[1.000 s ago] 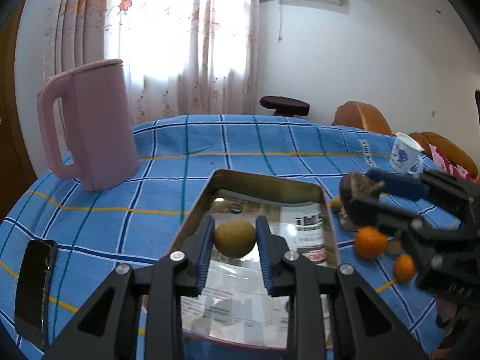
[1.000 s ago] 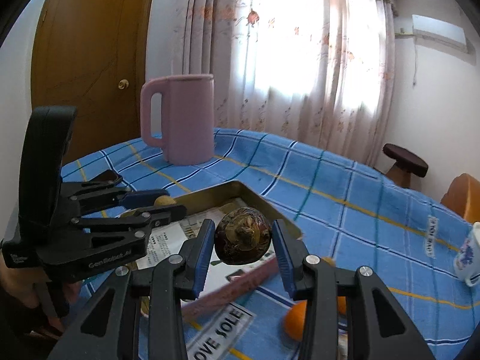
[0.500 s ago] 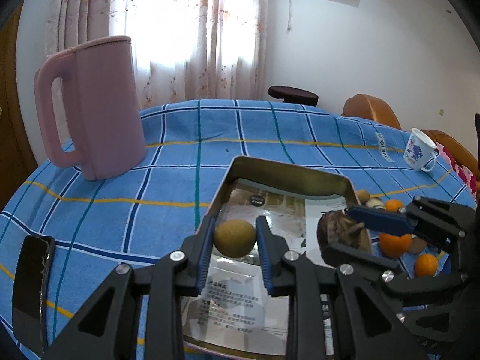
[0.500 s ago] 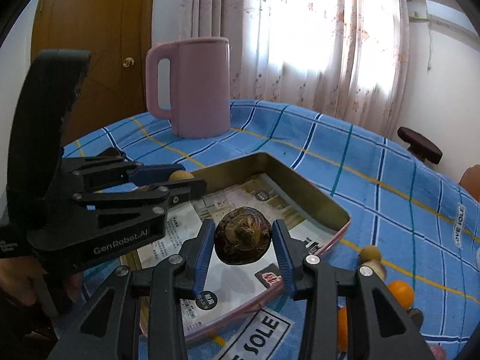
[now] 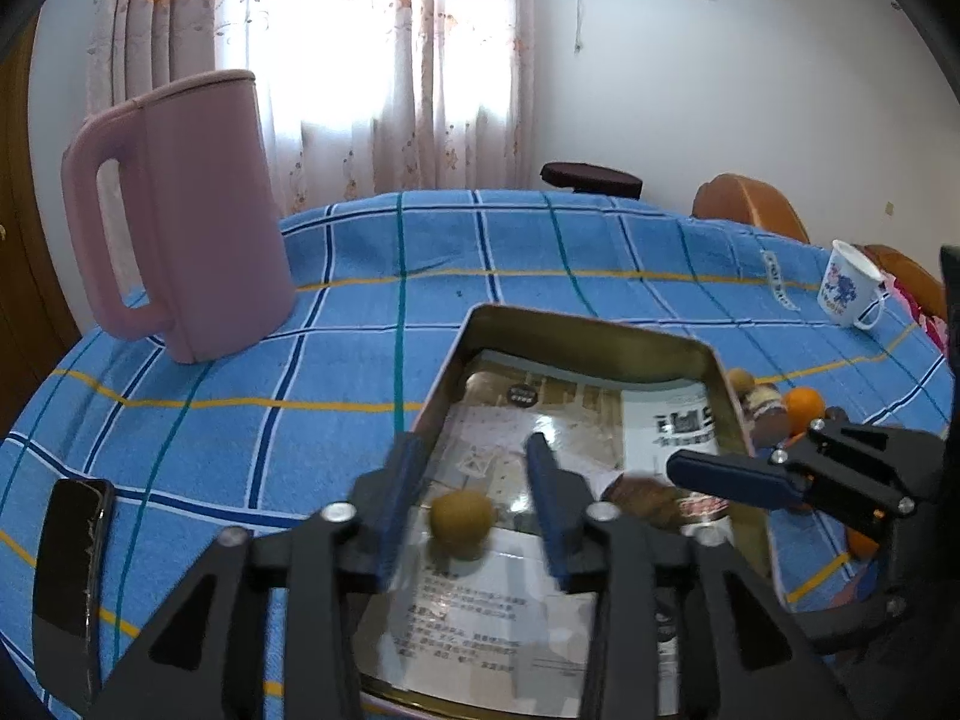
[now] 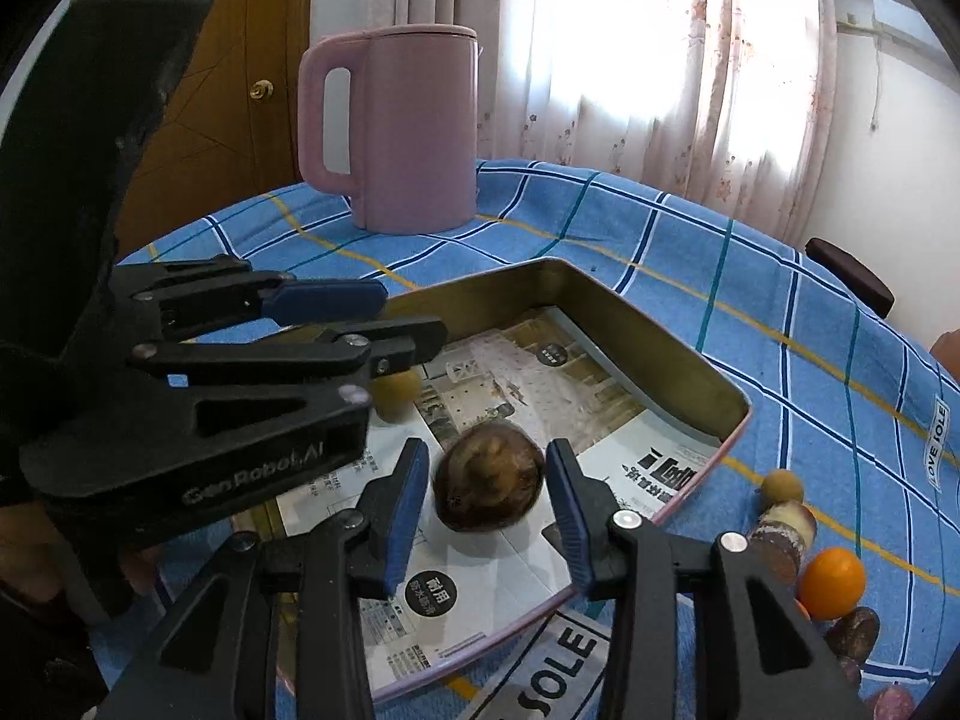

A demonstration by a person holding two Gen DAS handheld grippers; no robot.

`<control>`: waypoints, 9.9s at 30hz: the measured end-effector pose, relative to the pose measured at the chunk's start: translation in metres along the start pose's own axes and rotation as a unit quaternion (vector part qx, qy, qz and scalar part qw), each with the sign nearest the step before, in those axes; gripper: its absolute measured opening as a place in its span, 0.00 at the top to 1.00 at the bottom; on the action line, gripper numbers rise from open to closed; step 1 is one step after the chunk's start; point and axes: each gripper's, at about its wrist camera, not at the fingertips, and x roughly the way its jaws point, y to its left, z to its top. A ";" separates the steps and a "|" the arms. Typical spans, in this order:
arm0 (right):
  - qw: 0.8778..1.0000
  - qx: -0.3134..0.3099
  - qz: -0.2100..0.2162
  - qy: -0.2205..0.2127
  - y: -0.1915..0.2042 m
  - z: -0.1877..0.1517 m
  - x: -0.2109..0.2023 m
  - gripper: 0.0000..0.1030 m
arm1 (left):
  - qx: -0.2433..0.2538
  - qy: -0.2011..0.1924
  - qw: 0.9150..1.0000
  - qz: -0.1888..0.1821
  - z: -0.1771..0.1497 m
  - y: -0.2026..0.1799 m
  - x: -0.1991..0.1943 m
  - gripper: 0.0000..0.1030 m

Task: Organize fruits

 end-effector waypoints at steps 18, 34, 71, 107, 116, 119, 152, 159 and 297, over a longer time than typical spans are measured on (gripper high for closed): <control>0.977 0.090 -0.180 -0.064 -0.106 -0.079 -0.142 0.33 | 0.013 -0.076 0.994 -0.078 -0.013 -0.083 -0.064 0.13; 0.971 0.173 -0.163 0.014 -0.158 -0.115 -0.122 0.33 | 0.091 0.004 0.985 -0.143 -0.038 -0.174 -0.039 0.13; 0.977 0.170 -0.122 -0.039 -0.153 -0.116 -0.136 0.47 | 0.056 0.011 0.979 -0.196 -0.038 -0.177 -0.033 0.65; 0.971 0.130 -0.143 -0.141 -0.131 -0.118 -0.170 0.47 | 0.067 -0.098 0.984 -0.131 -0.032 -0.166 -0.063 0.65; 0.965 0.119 -0.158 -0.171 -0.124 -0.120 -0.181 0.47 | 0.067 -0.115 0.985 -0.112 -0.030 -0.159 -0.068 0.65; 0.964 0.120 -0.160 -0.173 -0.124 -0.120 -0.181 0.47 | 0.067 -0.116 0.985 -0.106 -0.030 -0.156 -0.068 0.65; 0.987 0.036 -0.042 -0.154 -0.043 -0.018 -0.100 0.47 | -0.012 -0.082 0.996 -0.040 -0.019 -0.046 -0.050 0.65; 0.990 0.030 -0.019 -0.135 -0.024 -0.011 -0.074 0.47 | -0.027 -0.068 0.997 -0.033 -0.021 -0.026 -0.044 0.65; 0.974 0.128 -0.106 -0.153 -0.124 -0.103 -0.154 0.65 | 0.083 -0.089 0.989 -0.084 -0.015 -0.168 -0.039 0.54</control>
